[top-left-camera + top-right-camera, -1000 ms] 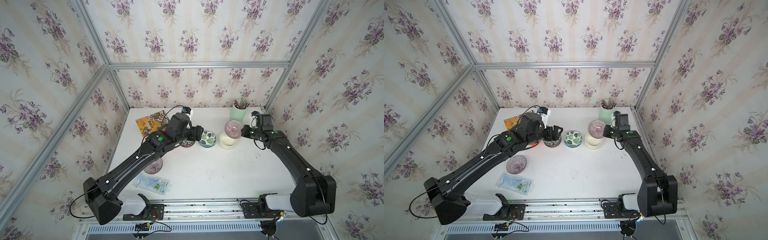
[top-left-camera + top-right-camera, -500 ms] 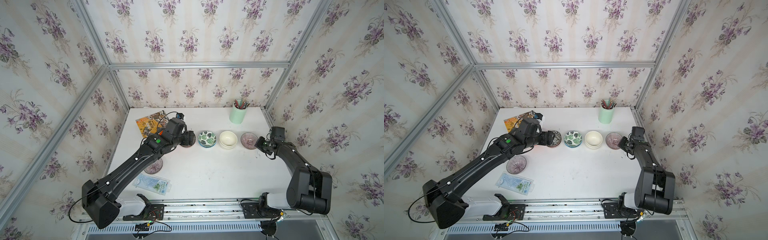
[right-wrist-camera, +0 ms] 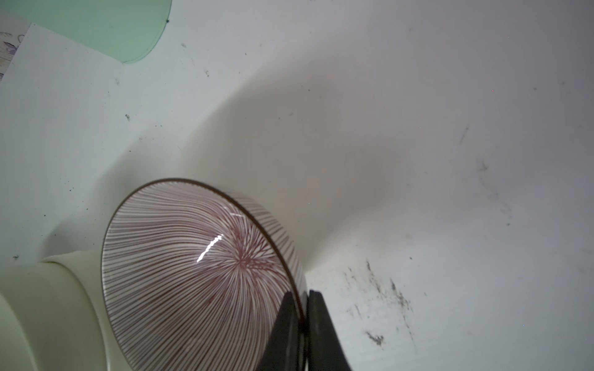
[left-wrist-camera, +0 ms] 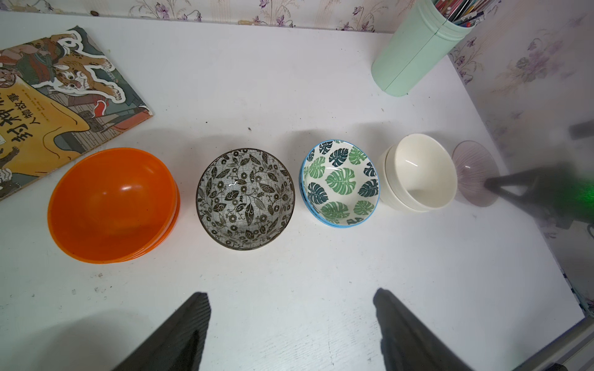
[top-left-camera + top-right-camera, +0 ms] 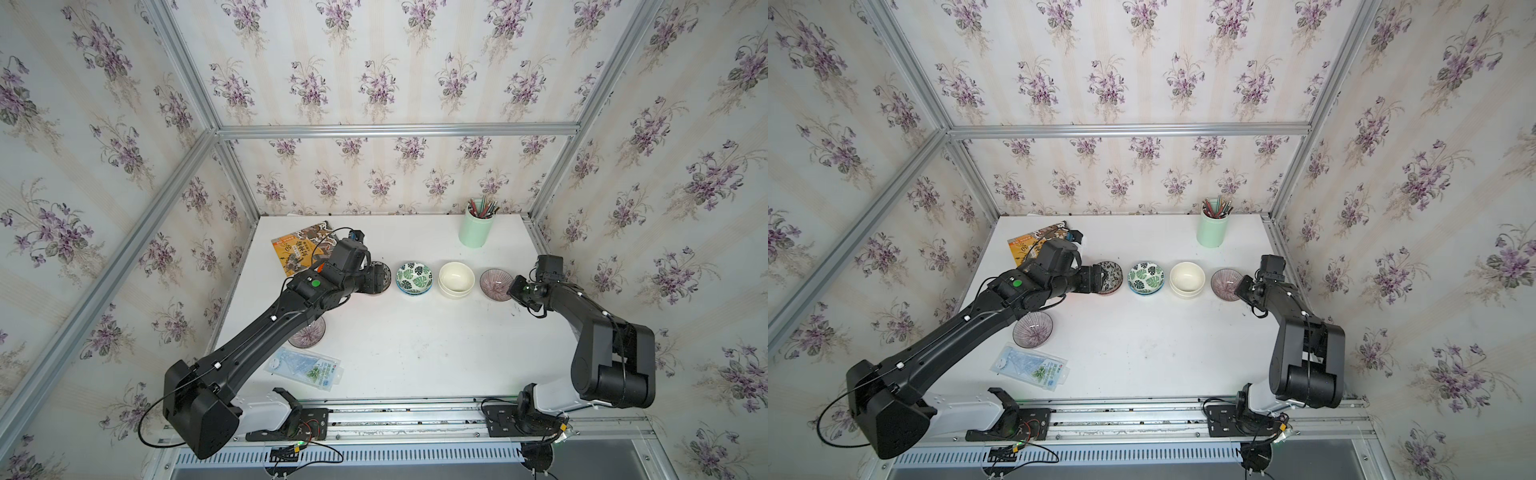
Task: Stack the bowls
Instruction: Place the bowl at the center of the board.
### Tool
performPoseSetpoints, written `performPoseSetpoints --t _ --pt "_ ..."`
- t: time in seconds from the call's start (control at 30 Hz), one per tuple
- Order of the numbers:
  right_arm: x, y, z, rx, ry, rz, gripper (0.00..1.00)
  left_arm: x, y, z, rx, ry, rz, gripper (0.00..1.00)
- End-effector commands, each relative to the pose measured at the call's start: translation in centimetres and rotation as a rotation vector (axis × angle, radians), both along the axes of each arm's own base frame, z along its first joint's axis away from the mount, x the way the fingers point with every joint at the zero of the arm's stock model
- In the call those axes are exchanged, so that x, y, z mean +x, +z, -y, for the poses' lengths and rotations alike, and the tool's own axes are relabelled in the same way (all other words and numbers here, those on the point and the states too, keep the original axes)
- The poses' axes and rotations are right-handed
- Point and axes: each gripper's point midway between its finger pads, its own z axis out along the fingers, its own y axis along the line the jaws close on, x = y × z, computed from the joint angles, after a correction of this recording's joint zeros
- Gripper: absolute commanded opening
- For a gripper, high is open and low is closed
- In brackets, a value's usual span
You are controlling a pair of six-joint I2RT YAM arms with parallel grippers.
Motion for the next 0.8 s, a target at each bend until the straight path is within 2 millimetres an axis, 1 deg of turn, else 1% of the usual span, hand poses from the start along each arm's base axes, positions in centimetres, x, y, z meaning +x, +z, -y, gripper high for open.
performPoseSetpoints --t 0.0,0.2,0.53,0.67,0.77 --pt "1.0 0.6 0.1 -0.005 -0.001 0.046 0.11 0.3 0.5 0.1 -0.02 0.006 0.019 0.84" --pt "0.7 0.6 0.1 -0.013 0.002 0.041 0.16 0.5 0.4 0.3 -0.027 0.004 0.015 0.84" --pt "0.8 -0.1 -0.6 -0.002 0.029 0.023 0.19 0.4 0.3 0.0 -0.03 0.011 0.013 0.83" --pt "0.8 0.6 -0.6 -0.015 0.03 0.034 0.21 0.4 0.4 -0.1 -0.032 0.013 0.016 0.83" --pt "0.8 1.8 -0.4 -0.033 0.023 0.053 0.26 0.5 0.4 -0.2 -0.031 0.018 0.016 0.83"
